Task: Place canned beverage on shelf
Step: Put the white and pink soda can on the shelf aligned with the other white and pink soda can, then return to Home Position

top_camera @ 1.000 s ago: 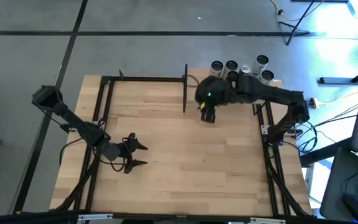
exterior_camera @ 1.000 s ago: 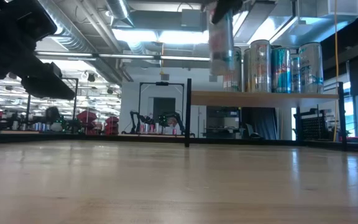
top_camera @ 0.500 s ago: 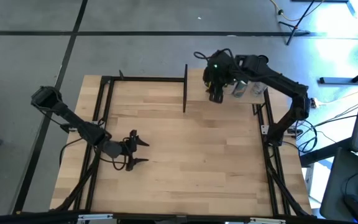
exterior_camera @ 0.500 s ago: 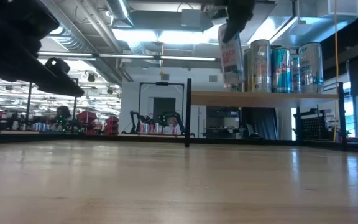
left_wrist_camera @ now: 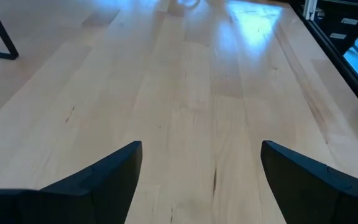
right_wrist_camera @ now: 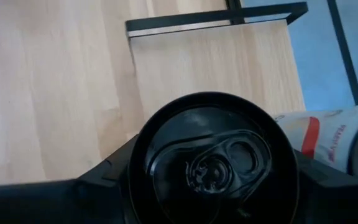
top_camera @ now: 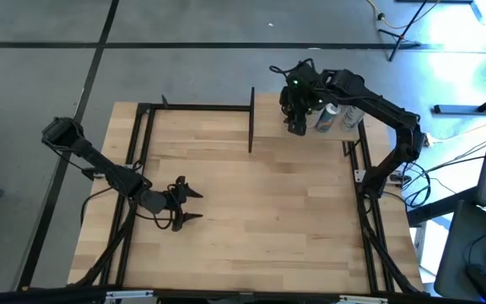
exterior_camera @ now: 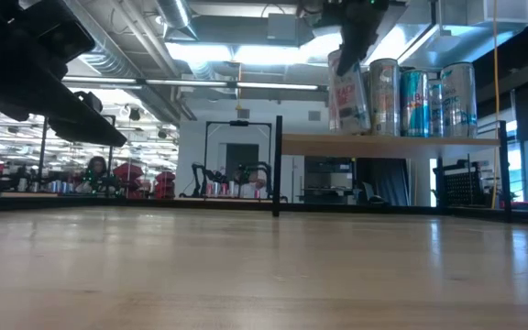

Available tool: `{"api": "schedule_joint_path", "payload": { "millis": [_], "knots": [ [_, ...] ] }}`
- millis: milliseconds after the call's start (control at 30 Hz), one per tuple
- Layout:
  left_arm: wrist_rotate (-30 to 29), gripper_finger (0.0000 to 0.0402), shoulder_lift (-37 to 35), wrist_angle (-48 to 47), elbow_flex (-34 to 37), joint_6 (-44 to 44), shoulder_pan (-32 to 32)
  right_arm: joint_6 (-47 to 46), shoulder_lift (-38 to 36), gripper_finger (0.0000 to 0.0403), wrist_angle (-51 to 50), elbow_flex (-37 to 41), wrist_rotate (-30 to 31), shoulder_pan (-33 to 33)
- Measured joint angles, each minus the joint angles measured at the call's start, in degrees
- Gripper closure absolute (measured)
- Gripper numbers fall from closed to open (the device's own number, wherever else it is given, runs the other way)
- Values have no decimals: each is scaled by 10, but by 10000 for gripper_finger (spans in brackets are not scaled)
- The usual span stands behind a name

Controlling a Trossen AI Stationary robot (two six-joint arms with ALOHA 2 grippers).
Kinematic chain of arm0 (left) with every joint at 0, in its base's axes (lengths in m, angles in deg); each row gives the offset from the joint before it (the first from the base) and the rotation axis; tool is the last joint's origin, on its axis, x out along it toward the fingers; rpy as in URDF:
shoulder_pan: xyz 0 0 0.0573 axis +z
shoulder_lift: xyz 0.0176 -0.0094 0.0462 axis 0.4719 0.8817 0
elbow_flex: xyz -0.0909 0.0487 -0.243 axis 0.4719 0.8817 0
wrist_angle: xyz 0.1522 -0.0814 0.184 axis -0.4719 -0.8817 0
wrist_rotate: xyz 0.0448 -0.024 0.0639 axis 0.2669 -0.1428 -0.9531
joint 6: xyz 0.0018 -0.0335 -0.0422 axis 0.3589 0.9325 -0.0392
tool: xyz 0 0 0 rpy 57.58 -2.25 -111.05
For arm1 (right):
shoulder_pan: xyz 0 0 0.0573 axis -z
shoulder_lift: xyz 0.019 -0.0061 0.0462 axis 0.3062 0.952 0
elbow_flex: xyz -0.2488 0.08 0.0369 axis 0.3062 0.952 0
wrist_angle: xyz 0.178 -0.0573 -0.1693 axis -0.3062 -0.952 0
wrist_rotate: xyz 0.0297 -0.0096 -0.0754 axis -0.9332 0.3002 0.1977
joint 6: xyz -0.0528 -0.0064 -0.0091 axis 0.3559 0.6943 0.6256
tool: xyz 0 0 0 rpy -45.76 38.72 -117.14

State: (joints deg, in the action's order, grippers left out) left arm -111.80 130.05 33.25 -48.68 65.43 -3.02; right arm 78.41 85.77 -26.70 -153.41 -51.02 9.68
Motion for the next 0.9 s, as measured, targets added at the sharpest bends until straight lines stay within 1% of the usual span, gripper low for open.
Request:
{"api": "schedule_joint_path", "payload": {
  "millis": [133, 367, 433, 567, 667, 767, 900],
  "knots": [
    [0, 87, 0, 0, 0, 0, -1, 3, -1, 173, 27, 22, 9, 4],
    [-1, 87, 0, 5, 0, 1, -1, 10, -3, 169, 34, 25, 11, 3],
    [-1, 87, 0, 11, 0, 1, -1, 10, -4, 152, 29, 25, 11, 3],
    [-1, 87, 0, 17, 0, 1, -1, 10, -4, 104, 23, 25, 12, 3],
    [-1, 87, 0, 17, 0, 0, -1, 14, -5, 76, 23, 25, 23, 3],
    [-1, 87, 0, 17, 0, -3, -1, 15, -6, 59, 23, 23, 42, 3],
    [-1, 87, 0, 17, 0, -4, -1, 13, -8, 50, 23, 5, 51, 2]
  ]
}}
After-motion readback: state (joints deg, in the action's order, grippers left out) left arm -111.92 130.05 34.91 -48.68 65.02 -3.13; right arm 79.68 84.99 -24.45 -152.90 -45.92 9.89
